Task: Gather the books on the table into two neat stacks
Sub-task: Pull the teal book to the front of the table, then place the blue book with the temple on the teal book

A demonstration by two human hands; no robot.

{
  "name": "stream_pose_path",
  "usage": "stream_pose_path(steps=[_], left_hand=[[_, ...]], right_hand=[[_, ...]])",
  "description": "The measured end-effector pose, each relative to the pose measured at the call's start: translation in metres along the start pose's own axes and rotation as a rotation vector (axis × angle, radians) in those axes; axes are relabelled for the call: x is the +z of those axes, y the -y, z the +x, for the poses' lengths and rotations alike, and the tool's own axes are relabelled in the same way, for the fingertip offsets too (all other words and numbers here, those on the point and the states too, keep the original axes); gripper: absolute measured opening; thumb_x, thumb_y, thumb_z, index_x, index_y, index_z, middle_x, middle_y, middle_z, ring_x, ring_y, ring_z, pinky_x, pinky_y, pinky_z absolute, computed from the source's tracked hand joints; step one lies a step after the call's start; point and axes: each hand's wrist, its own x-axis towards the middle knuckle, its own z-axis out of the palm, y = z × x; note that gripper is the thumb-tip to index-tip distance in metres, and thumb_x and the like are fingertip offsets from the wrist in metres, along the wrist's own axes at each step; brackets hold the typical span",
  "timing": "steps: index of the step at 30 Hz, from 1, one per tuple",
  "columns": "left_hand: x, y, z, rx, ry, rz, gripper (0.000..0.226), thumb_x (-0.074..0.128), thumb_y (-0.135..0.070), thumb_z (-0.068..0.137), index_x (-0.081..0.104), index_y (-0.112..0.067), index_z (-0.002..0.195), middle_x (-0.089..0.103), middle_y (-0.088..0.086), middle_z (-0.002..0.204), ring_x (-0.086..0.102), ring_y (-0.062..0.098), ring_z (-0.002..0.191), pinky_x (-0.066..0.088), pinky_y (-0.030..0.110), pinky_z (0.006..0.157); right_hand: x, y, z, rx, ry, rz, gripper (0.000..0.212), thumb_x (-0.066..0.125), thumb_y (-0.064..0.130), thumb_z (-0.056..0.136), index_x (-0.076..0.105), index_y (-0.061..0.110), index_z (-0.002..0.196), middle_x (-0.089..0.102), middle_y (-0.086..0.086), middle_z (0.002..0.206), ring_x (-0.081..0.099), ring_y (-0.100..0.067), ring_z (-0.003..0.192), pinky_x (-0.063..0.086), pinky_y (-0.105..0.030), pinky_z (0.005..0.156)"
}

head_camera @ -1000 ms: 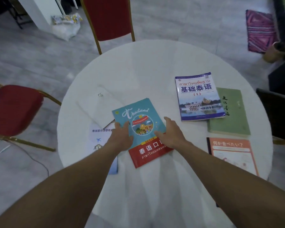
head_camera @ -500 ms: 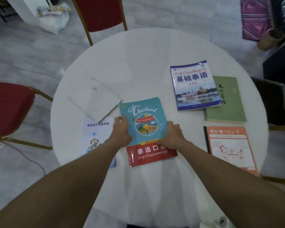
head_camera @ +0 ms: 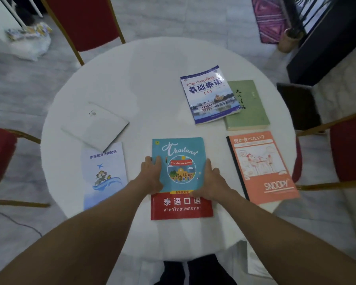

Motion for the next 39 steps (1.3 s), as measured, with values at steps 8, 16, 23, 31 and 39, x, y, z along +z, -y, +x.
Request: stream_pose_path(steps=[8,16,23,31,39], left_hand=[[0.006,-0.012,-0.010,0.027,0.065,0.082,0.096,0.074,-0.026,0.078,0.012,-0.010,0.149,0.022,0.016,0.140,0.030,0.030,0.130,0.043,0.037,0.105],[-0.007,-0.020,0.004,0.032,-0.046,-0.069,0.063,0.073,-0.032,0.079,0.038,-0.015,0.128,0.030,0.010,0.139,0.035,0.024,0.129,0.047,0.037,0.102],[-0.047,-0.048,0.050,0.052,-0.159,-0.092,0.070,0.060,-0.035,0.089,0.028,-0.008,0.146,0.029,0.015,0.148,0.030,0.032,0.138,0.038,0.043,0.108],[-0.083,-0.085,0.121,0.019,-0.204,-0.166,0.062,0.055,-0.038,0.092,0.033,-0.007,0.142,0.036,0.015,0.145,0.040,0.032,0.131,0.041,0.042,0.104],[-0.091,-0.113,0.189,-0.051,-0.205,-0.274,0.057,0.058,-0.038,0.092,0.037,-0.011,0.138,0.041,0.011,0.141,0.046,0.025,0.126,0.047,0.034,0.091]], right_hand=[[0.009,-0.013,-0.019,0.008,-0.010,0.004,0.138,0.091,0.047,0.060,-0.008,0.032,0.156,0.031,-0.008,0.141,0.050,-0.025,0.125,0.052,-0.035,0.087],[-0.022,-0.003,-0.010,-0.054,-0.098,-0.014,0.100,0.083,0.062,0.055,0.032,0.027,0.134,0.039,0.000,0.120,0.049,-0.021,0.115,0.052,-0.038,0.088],[-0.076,0.005,0.025,-0.045,-0.232,0.005,0.103,0.070,0.061,0.078,0.017,0.019,0.156,0.023,-0.010,0.157,0.031,-0.029,0.144,0.036,-0.043,0.110],[-0.141,0.011,0.078,-0.104,-0.432,0.067,0.073,0.068,0.046,0.087,0.037,0.013,0.144,0.040,-0.010,0.144,0.040,-0.030,0.133,0.039,-0.043,0.109],[-0.194,0.011,0.144,-0.135,-0.571,0.075,0.074,0.068,0.048,0.087,0.035,0.015,0.145,0.043,-0.007,0.144,0.040,-0.026,0.131,0.037,-0.042,0.109]])
